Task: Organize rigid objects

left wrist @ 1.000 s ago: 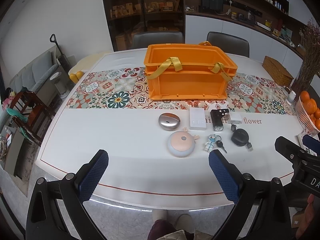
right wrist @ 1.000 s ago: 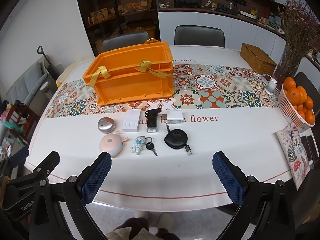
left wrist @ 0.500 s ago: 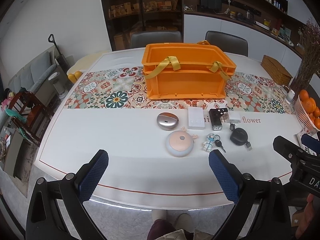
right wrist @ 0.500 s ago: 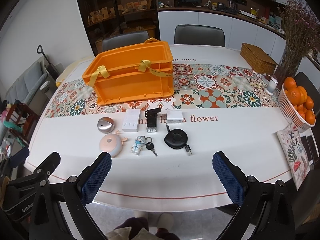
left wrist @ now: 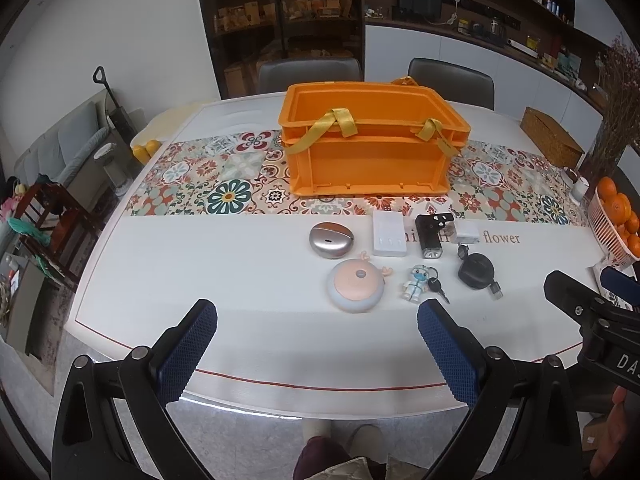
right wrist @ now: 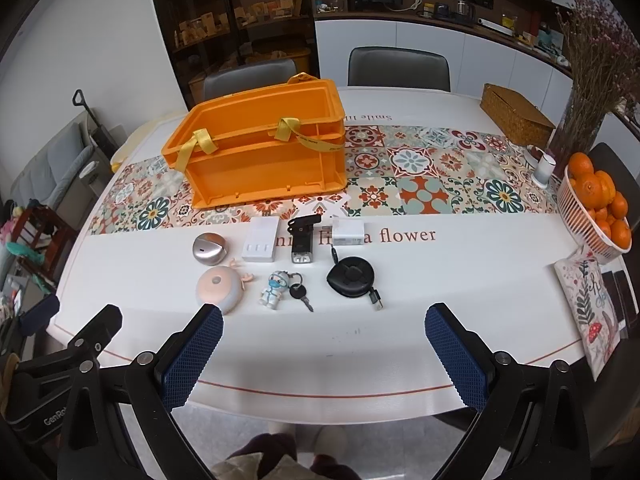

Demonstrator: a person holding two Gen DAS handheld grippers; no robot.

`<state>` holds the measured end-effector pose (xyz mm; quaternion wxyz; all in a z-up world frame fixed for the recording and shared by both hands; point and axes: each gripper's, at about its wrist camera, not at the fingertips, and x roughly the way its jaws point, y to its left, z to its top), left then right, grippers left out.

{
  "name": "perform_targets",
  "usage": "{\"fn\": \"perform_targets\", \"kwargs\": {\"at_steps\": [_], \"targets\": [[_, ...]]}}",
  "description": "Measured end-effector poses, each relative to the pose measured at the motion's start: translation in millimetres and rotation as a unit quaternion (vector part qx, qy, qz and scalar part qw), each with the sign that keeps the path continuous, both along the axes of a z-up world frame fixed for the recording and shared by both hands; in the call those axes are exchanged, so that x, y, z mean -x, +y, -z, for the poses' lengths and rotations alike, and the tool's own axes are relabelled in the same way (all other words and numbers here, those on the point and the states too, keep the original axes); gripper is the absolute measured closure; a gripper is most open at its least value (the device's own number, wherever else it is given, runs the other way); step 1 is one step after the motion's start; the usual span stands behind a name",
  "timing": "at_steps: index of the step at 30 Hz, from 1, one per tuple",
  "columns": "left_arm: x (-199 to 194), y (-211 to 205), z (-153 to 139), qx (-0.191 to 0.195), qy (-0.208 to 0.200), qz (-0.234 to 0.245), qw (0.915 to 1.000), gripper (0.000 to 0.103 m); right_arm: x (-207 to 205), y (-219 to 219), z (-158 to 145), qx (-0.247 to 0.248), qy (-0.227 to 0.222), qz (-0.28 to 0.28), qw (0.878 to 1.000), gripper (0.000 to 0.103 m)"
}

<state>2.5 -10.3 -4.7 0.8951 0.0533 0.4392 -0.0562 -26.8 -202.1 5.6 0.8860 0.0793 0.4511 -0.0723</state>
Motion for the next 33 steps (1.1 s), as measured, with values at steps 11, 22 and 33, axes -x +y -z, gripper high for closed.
{"fn": "perform_targets", "kwargs": {"at_steps": [11,22,33], "targets": [[-15.2,-2.5,27.6,0.016,0.035,0.000,0.9993,0.001,-14.6,-7.4,24.2,-0.016,0.027,-0.004,1.000,0.001],[-53.2,-9.6,75.8,0.024,0.064,0.012,0.9976,0.001,-46.8,-23.2,71.2,-0.043,0.064,0.007,0.997,0.004],[-79.6,-22.3,116.9,0.019,0.040,0.022,0.9988,0.001,-73.9,-31.8,115.4,-0.037,0.062,0.024,0.997,0.010]]}}
